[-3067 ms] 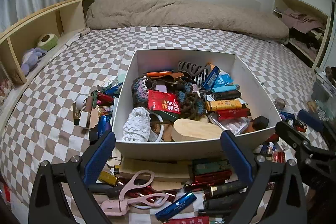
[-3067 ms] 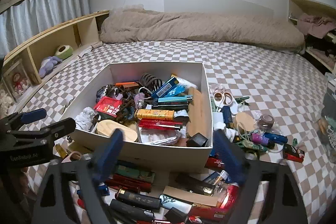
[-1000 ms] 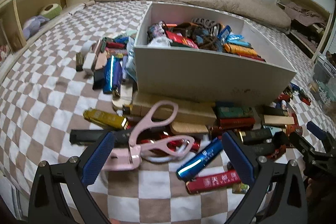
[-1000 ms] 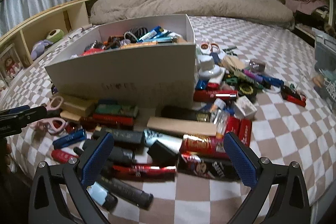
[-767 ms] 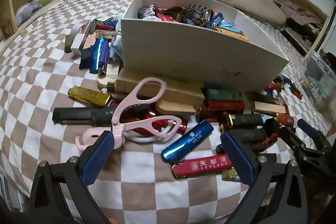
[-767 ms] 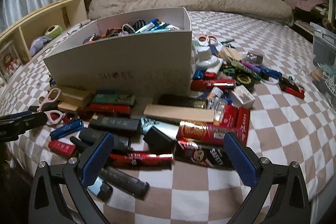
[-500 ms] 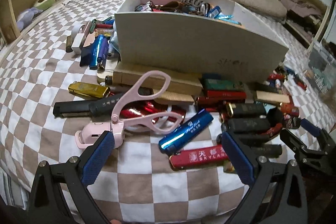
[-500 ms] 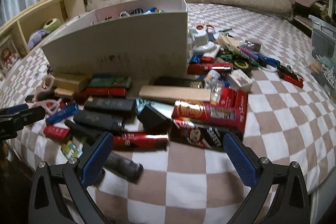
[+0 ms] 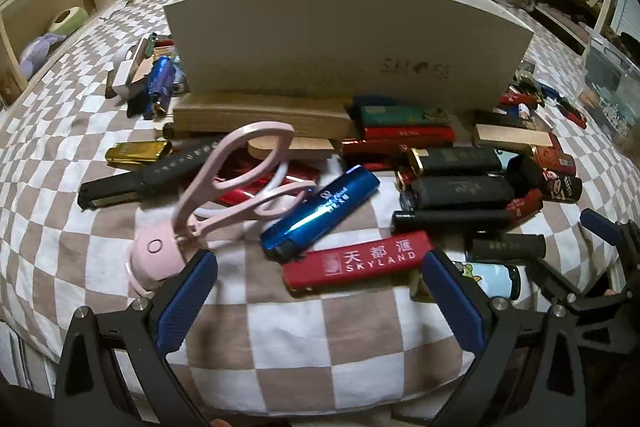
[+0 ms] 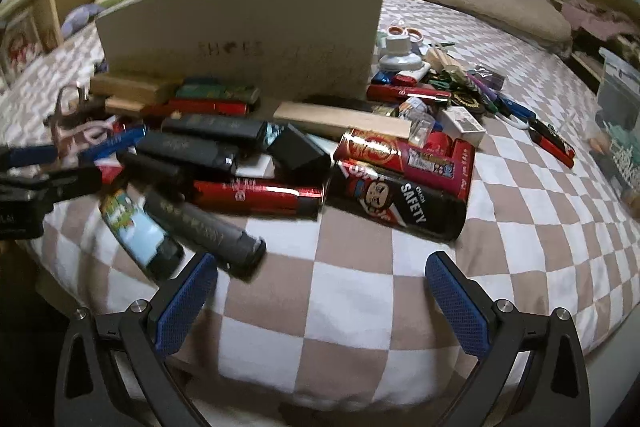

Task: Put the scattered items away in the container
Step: 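Lower the left tool onto the red SKYLAND lighter and close on it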

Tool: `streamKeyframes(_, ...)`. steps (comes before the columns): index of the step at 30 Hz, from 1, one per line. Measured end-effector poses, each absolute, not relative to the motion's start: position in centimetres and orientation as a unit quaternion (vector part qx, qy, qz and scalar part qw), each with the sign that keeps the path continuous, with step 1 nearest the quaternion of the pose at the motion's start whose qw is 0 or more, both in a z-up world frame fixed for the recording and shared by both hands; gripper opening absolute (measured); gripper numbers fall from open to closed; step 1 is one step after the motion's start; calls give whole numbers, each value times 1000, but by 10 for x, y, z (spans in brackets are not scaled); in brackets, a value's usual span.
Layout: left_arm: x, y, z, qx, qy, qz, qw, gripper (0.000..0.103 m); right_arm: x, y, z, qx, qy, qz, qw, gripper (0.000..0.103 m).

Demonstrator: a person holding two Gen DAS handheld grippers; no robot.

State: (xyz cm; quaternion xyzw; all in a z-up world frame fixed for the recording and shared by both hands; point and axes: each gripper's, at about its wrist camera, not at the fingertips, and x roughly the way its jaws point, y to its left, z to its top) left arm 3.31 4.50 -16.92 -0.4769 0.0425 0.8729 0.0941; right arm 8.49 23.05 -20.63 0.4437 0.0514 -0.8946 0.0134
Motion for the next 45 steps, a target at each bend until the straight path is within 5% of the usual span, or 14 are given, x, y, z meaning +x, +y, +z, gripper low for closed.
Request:
streamKeyframes(24,24,52,-186,-490,11,871,22,103,76,259,-208,446,10,-894,-40,103)
streamKeyframes(45,27,10,-186,-478,5,878,-27,103,87,197,-200,445,32,-891,85,103)
